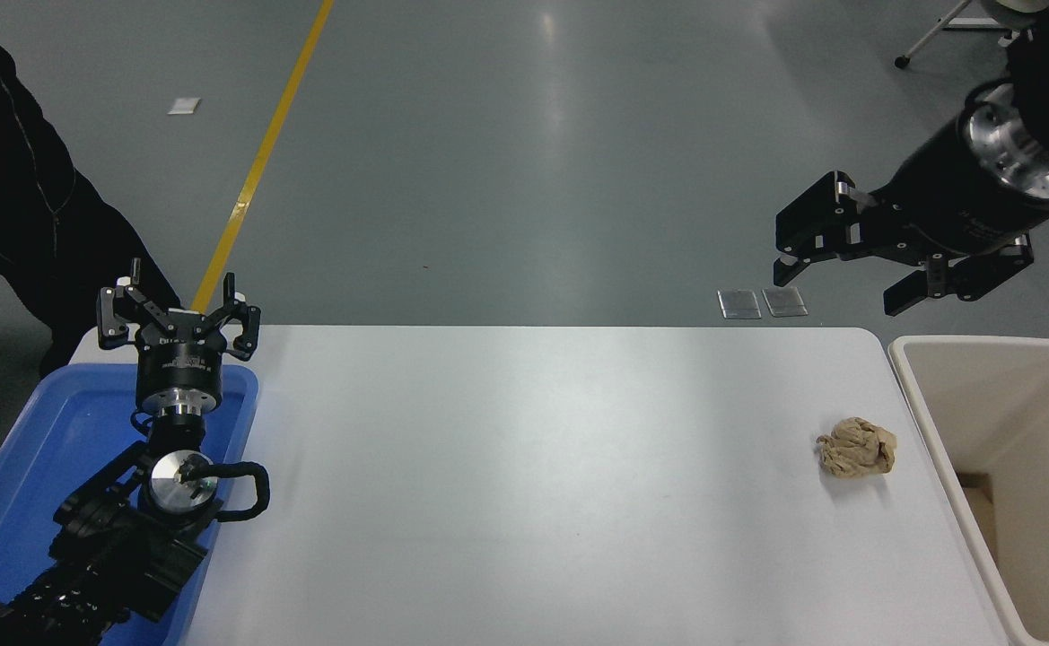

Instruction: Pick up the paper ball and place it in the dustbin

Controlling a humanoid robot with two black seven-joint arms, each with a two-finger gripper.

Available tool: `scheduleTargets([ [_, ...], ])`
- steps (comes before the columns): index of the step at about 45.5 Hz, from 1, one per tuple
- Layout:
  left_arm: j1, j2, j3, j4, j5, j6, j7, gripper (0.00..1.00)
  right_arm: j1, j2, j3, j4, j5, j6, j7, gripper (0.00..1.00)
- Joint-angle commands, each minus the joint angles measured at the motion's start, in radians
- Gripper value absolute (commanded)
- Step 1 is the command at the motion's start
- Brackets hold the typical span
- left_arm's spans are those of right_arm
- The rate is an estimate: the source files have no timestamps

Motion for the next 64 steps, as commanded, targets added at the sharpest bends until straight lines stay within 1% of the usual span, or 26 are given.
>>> scheduleTargets([
  [1, 0.0, 0.0, 0.0, 0.0, 0.0, 0.0, 0.001, 0.99, 0.044, 0.011, -0.006, 0.024, -0.004, 0.013, -0.004, 1.0],
  [12, -0.001, -0.001, 0.0, 0.0, 0.0, 0.0, 0.0, 0.99, -0.068, 0.035, -0.046, 0.015, -0.009, 0.013, -0.007, 1.0],
  [17, -0.001, -0.001, 0.0, 0.0, 0.0, 0.0, 0.001, 0.99, -0.165, 0.055, -0.08, -0.002, -0.006, 0.013, -0.017, 1.0],
  [23, -0.001, -0.001, 0.0, 0.0, 0.0, 0.0, 0.001, 0.99, -0.297, 0.057, -0.076, -0.045, 0.013, -0.097, -0.019, 1.0],
  [29, -0.001, -0.001, 0.0, 0.0, 0.0, 0.0, 0.001, 0.99, -0.455, 0.057, -0.054, -0.131, 0.032, -0.255, -0.019, 1.0],
  [34, -0.001, -0.001, 0.0, 0.0, 0.0, 0.0, 0.001, 0.99, -0.634, 0.063, 0.004, -0.261, 0.04, -0.364, -0.022, 1.0],
  [41, -0.001, -0.001, 0.0, 0.0, 0.0, 0.0, 0.001, 0.99, -0.921, 0.068, 0.127, -0.468, 0.065, -0.439, -0.022, 1.0],
  [47, -0.001, -0.001, 0.0, 0.0, 0.0, 0.0, 0.001, 0.99, -1.106, 0.089, 0.187, -0.654, 0.063, -0.453, -0.022, 1.0],
  [55, -0.001, -0.001, 0.0, 0.0, 0.0, 0.0, 0.001, 0.99, -1.318, 0.17, 0.216, -0.924, 0.063, -0.453, -0.022, 1.0],
  [59, -0.001, -0.001, 0.0, 0.0, 0.0, 0.0, 0.0, 0.99, -1.381, 0.177, 0.216, -1.011, 0.063, -0.453, -0.022, 1.0],
  [64, -0.001, -0.001, 0.0, 0.0, 0.0, 0.0, 0.001, 0.99, -1.418, 0.177, 0.216, -1.054, 0.062, -0.455, -0.02, 1.0],
])
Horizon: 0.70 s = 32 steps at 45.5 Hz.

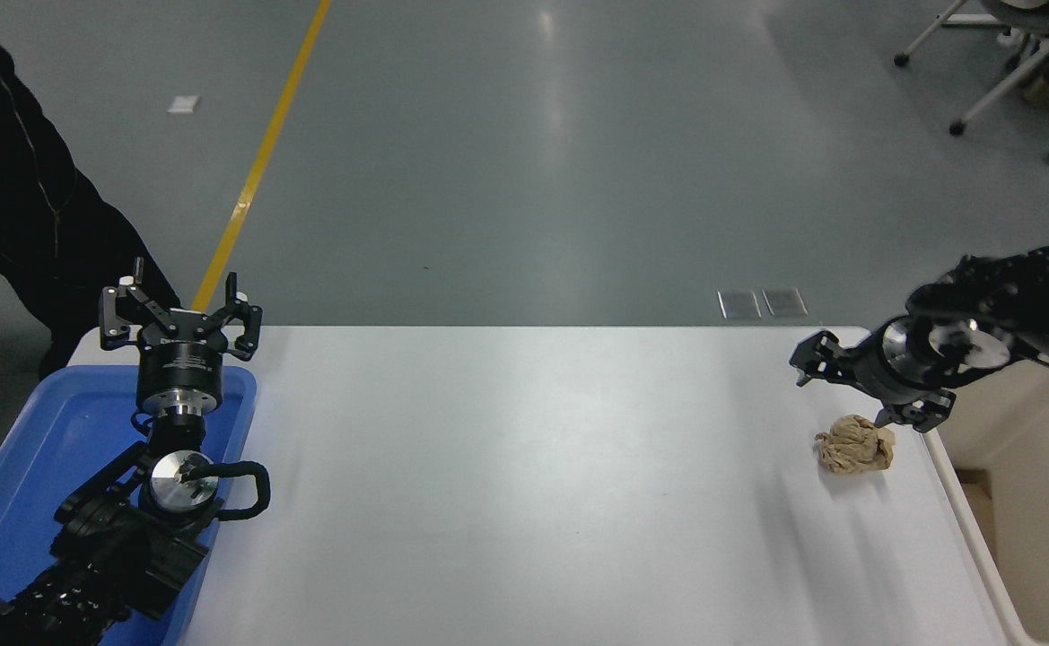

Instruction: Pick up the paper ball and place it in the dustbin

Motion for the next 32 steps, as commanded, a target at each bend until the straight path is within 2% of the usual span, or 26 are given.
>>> scheduleTargets([
  [1, 0.0, 0.0, 0.0, 0.0, 0.0, 0.0, 0.0, 0.99, -0.194, 0.031, 0.027, -0.219, -0.001, -0.017, 0.001, 1.0],
  [23, 0.0, 0.0, 0.0, 0.0, 0.0, 0.0, 0.0, 0.99, -0.281, 0.083, 0.068, -0.262, -0.001, -0.172, 0.0, 0.97],
  [29, 0.0, 0.0, 0.0, 0.0, 0.0, 0.0, 0.0, 0.99, -0.307, 0.091, 0.099, -0.262, -0.012, -0.212, 0.001, 0.86],
  [32, 0.0, 0.0, 0.0, 0.0, 0.0, 0.0, -0.002, 0.99, -0.315, 0.095, 0.099, -0.263, -0.015, -0.22, 0.003, 0.67],
])
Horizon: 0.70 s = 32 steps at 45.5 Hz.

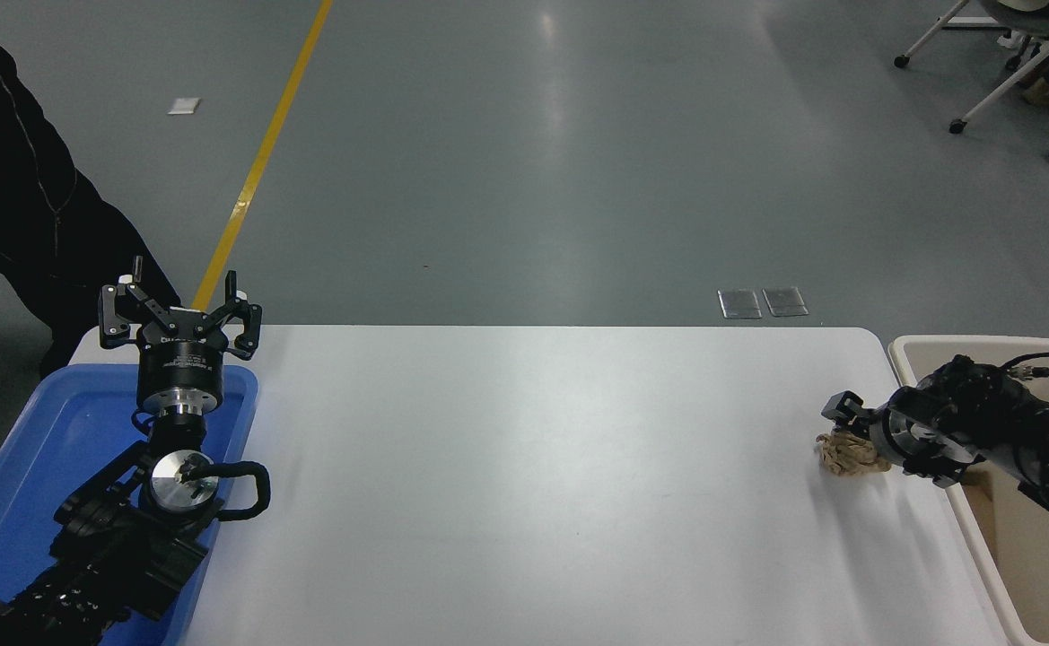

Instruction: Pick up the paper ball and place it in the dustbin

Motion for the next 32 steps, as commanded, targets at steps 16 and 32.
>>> scheduleTargets([
  [16, 0.0, 0.0, 0.0, 0.0, 0.0, 0.0, -0.001, 0.99, -0.047, 0.023, 0.028, -0.035, -0.011, -0.072, 0.01, 0.0],
  [32, 0.0, 0.0, 0.0, 0.0, 0.0, 0.0, -0.001, 0.99, 0.204, -0.124, 0.015, 0.27, -0.086, -0.07, 0.016, 0.0],
])
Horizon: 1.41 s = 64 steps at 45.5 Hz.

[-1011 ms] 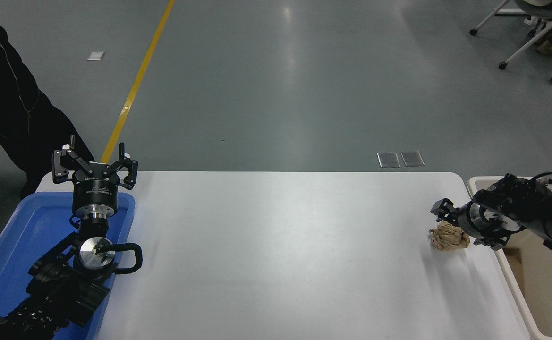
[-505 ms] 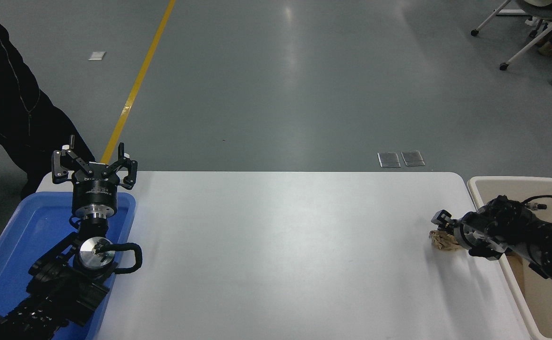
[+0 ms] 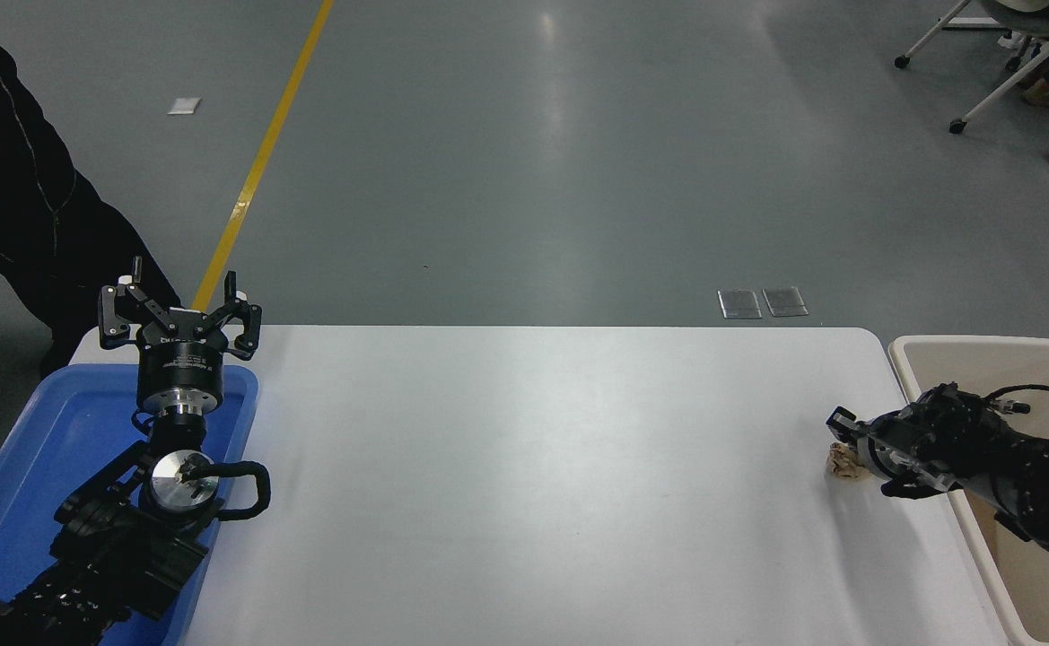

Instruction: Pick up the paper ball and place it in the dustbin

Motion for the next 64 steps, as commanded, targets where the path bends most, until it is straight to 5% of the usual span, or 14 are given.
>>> scheduleTargets([
  [1, 0.0, 0.0, 0.0, 0.0, 0.0, 0.0, -0.001, 0.99, 0.211, -0.13, -0.009, 0.28, -0.073, 0.002, 0.005, 0.0],
  [15, 0.0, 0.0, 0.0, 0.0, 0.0, 0.0, 0.0, 0.99, 0.723, -0.293, -0.193, 0.778, -0.176, 0.212, 0.048, 0.0],
  [25, 0.0, 0.0, 0.0, 0.0, 0.0, 0.0, 0.0, 0.99, 1.173, -0.314, -0.319, 1.074, -0.184, 0.476, 0.138, 0.0],
  [34, 0.0, 0.0, 0.0, 0.0, 0.0, 0.0, 0.0, 0.99, 1.448, -0.305, -0.34, 1.159, -0.178, 0.685, 0.163, 0.0],
  [64, 0.0, 0.001, 0.0, 0.0, 0.0, 0.0, 0.0, 0.99, 1.359, -0.298, -0.354, 1.069, -0.189, 0.654, 0.166, 0.0],
])
